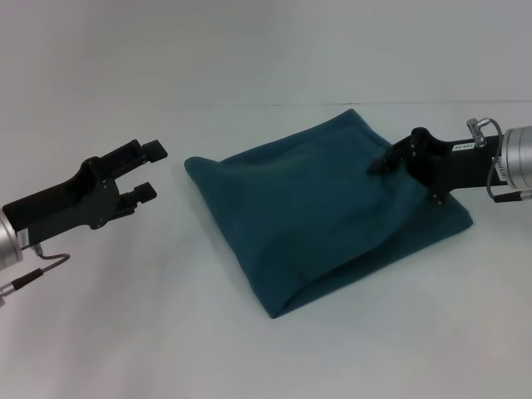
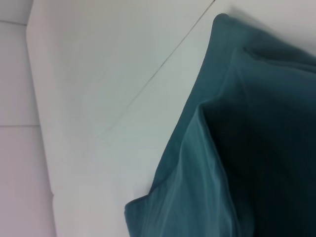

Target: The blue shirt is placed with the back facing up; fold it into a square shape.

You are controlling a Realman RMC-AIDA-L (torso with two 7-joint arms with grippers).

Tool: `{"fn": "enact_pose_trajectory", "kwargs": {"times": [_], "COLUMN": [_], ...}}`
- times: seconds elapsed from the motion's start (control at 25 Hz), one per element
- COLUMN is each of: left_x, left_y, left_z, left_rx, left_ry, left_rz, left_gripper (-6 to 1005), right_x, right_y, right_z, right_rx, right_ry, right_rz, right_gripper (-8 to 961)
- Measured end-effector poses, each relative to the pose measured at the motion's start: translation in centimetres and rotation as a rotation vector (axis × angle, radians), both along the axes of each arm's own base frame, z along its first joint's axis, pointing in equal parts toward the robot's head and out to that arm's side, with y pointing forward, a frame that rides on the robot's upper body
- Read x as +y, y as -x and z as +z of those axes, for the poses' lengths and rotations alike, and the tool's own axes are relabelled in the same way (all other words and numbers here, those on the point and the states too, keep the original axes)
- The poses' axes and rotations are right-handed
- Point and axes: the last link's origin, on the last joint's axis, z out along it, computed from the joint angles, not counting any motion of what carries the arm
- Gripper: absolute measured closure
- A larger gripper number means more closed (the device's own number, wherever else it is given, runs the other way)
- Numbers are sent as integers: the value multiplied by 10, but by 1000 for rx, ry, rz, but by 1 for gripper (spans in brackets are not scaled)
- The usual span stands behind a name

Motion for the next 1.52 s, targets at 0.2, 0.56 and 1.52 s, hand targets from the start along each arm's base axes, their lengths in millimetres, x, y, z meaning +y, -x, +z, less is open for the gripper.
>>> {"fn": "enact_pose_trajectory", "kwargs": {"times": [0.2,0.56,1.52], "left_x": [0,-2,3], "left_y": [0,2,3], "left_z": [0,0,3], "left_rx": [0,1,3], "left_ry": [0,-1,-22], "left_rz": [0,7,21], "left_gripper": [66,66,66], "right_x": [5,16,29], "right_y": [6,49,110], "right_z": [3,10,34], "right_rx": [-83,-233,-555], "right_ry": [7,26,42], "right_rz": [92,390,689], "right_gripper": [776,912,913]}}
